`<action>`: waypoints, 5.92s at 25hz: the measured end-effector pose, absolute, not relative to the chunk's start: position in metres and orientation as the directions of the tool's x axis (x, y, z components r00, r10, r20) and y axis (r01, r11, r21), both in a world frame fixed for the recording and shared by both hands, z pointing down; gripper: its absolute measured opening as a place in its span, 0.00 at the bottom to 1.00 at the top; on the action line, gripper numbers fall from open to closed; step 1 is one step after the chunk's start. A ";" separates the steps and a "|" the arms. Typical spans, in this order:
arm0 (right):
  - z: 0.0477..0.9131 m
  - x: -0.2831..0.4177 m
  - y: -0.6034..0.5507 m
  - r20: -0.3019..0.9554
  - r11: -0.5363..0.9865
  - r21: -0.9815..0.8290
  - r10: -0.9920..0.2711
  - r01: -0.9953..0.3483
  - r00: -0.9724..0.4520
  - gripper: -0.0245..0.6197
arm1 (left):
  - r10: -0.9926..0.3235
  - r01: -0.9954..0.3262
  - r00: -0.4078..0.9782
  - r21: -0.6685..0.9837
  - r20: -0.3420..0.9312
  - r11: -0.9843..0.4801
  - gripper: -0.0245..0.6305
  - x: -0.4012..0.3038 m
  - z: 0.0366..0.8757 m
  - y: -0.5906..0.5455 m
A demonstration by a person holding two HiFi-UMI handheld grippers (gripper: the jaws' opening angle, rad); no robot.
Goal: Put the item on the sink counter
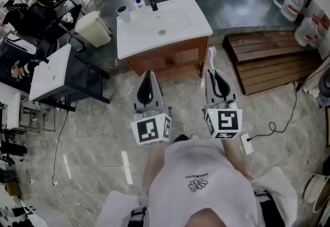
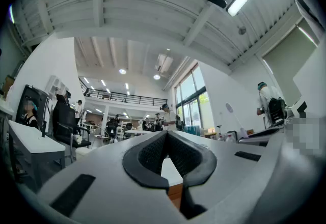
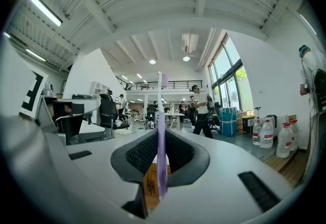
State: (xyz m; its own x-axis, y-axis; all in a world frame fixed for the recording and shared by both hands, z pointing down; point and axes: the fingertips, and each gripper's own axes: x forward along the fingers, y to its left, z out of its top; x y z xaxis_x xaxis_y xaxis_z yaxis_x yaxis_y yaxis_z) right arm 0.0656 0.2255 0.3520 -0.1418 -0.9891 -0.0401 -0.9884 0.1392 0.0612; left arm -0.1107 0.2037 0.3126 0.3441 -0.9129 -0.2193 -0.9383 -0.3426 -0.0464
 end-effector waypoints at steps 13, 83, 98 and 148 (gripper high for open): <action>0.354 0.056 0.223 -0.033 0.165 0.067 -0.985 -0.984 -0.168 0.10 | -0.917 -0.941 0.337 -0.041 -0.213 -0.337 0.06 -0.117 0.310 0.201; 0.369 0.059 -0.265 0.128 0.107 0.109 -0.987 -0.988 -0.092 0.10 | -0.906 -0.914 0.382 0.068 -0.179 -0.399 0.06 -0.131 0.315 -0.280; 0.373 0.068 -0.295 0.119 0.205 0.046 -0.973 -0.978 -0.198 0.10 | -0.927 -0.943 0.315 0.039 -0.204 -0.330 0.06 -0.115 0.304 -0.311; 0.616 0.104 -0.448 0.857 0.911 0.390 -0.413 -0.136 -0.309 0.10 | -0.985 -0.989 0.131 -0.090 -0.112 -0.121 0.06 -0.136 0.323 -0.318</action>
